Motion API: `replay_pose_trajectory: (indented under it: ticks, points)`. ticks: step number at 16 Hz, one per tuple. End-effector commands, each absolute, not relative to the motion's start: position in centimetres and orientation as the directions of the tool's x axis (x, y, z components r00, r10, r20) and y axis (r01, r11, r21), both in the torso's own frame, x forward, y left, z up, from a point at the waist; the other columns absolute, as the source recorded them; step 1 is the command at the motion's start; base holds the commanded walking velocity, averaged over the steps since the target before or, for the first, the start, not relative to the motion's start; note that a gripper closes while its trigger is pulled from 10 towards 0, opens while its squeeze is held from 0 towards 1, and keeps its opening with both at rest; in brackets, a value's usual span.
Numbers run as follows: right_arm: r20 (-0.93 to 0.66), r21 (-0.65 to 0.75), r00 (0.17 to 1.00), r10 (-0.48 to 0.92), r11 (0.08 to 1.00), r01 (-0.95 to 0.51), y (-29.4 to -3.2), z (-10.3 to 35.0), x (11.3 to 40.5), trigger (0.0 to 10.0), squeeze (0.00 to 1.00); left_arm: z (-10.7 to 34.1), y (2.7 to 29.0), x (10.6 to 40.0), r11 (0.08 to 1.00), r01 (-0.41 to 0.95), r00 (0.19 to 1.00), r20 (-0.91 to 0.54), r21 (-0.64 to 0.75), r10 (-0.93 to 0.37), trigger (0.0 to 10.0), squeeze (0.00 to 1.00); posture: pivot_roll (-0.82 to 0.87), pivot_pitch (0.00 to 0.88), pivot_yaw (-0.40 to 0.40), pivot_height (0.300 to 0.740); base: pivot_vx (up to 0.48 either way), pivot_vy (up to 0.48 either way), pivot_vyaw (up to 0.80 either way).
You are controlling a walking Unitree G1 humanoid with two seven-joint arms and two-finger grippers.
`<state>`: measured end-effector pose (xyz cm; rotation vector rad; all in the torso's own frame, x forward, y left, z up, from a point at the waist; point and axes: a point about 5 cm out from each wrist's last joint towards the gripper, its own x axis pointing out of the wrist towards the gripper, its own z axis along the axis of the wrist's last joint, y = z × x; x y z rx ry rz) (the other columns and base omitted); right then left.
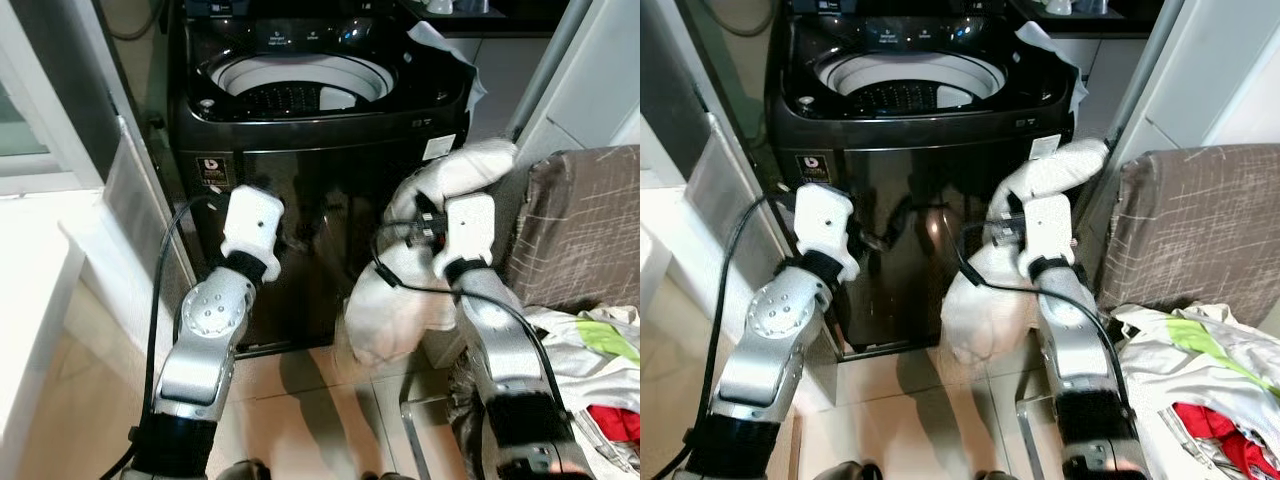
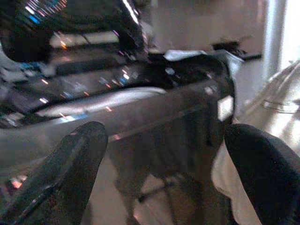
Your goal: Clothes washing
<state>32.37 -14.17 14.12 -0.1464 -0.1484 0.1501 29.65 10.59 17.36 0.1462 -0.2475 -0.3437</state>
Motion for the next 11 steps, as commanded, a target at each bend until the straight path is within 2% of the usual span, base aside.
replay_pose_trajectory:
  ticks: [1, 3, 5, 7, 10, 11]
  points:
    - [0.25, -0.15, 0.955, 0.159, 0.981, -0.124, -14.1, 16.8, 32.9, 10.0, 0.0, 18.4, 10.3, 29.8, 0.935, 0.296, 0.903, 0.262, 0.196, -0.341, 10.0, 0.0, -0.04, 0.0, -0.019, 0.74, 0.472, 0.0, 0.0]
    - [0.364, -0.192, 0.912, 0.189, 0.973, -0.126, -13.8, 19.9, 33.5, 10.0, 0.0, 19.0, 10.0, 29.9, 0.937, 0.284, 0.893, 0.3, 0.202, -0.335, 10.0, 0.0, -0.03, 0.0, -0.02, 0.74, 0.471, 0.0, 0.0]
    - [0.579, -0.217, 0.786, 0.219, 0.97, -0.111, -13.3, 27.3, 34.3, 10.0, 0.0, 19.6, 9.4, 29.7, 0.93, 0.291, 0.872, 0.337, 0.226, -0.355, 10.0, 0.0, -0.04, 0.0, -0.016, 0.74, 0.469, 0.0, 0.0]
    - [0.675, -0.239, 0.701, 0.23, 0.967, -0.088, -13.7, 32.6, 35.2, 10.0, 0.0, 20.8, 8.9, 29.7, 0.916, 0.295, 0.839, 0.384, 0.274, -0.385, 10.0, 0.0, -0.04, 0.0, -0.01, 0.74, 0.471, 0.0, 0.0]
    - [0.666, -0.273, 0.695, 0.271, 0.956, -0.111, -13.2, 35.1, 36.9, 10.0, 0.0, 22.1, 8.7, 29.9, 0.925, 0.281, 0.819, 0.438, 0.256, -0.37, 10.0, 0.0, -0.03, 0.0, -0.014, 0.74, 0.455, 0.0, 0.0]
    - [0.655, -0.301, 0.694, 0.298, 0.946, -0.123, -12.8, 35.8, 37.4, 10.0, 0.0, 22.3, 8.8, 29.8, 0.932, 0.269, 0.82, 0.449, 0.243, -0.354, 10.0, 0.0, -0.02, 0.0, -0.022, 0.74, 0.337, 0.341, 0.0]
